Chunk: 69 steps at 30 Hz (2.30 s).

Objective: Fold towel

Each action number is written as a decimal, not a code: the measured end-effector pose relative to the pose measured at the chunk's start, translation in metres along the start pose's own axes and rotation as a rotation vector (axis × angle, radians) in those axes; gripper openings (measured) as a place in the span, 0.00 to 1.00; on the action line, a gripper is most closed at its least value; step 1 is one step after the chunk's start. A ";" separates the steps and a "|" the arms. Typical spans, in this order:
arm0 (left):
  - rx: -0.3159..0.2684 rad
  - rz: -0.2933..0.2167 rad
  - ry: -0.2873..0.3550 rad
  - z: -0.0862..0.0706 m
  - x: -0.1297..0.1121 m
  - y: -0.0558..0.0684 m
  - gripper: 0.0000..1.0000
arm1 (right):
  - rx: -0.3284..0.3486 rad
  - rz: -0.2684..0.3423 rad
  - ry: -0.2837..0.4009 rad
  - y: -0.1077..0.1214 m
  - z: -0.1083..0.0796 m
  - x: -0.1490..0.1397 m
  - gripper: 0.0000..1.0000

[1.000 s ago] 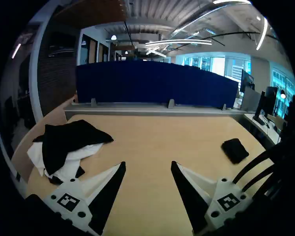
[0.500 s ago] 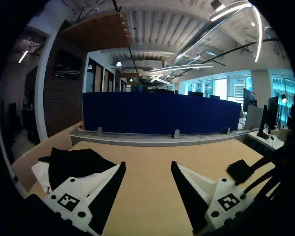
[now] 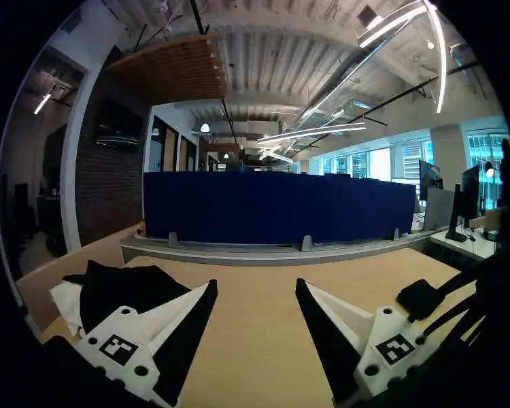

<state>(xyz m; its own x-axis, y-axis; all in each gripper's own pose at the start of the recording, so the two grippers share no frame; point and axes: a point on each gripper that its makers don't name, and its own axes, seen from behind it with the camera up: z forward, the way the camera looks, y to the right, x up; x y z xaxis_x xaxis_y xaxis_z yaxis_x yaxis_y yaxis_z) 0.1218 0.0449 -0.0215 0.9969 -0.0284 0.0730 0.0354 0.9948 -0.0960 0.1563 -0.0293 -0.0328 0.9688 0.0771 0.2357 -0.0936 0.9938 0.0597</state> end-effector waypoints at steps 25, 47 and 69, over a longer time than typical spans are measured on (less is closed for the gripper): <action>0.029 0.054 0.083 0.012 -0.086 -0.021 0.85 | -0.046 -0.015 -0.069 -0.021 0.031 -0.039 1.00; 0.048 0.073 0.076 0.024 -0.116 -0.032 0.85 | -0.020 -0.027 -0.100 -0.035 0.047 -0.061 1.00; 0.037 0.033 0.071 0.024 -0.118 -0.035 0.85 | -0.014 -0.006 -0.091 -0.027 0.046 -0.062 1.00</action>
<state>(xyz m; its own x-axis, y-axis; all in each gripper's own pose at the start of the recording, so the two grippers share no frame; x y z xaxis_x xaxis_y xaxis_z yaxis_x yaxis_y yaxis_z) 0.0015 0.0158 -0.0034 1.0000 -0.0010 -0.0005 0.0009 0.9982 -0.0601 0.0882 -0.0642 -0.0045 0.9442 0.0643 0.3231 -0.0842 0.9953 0.0481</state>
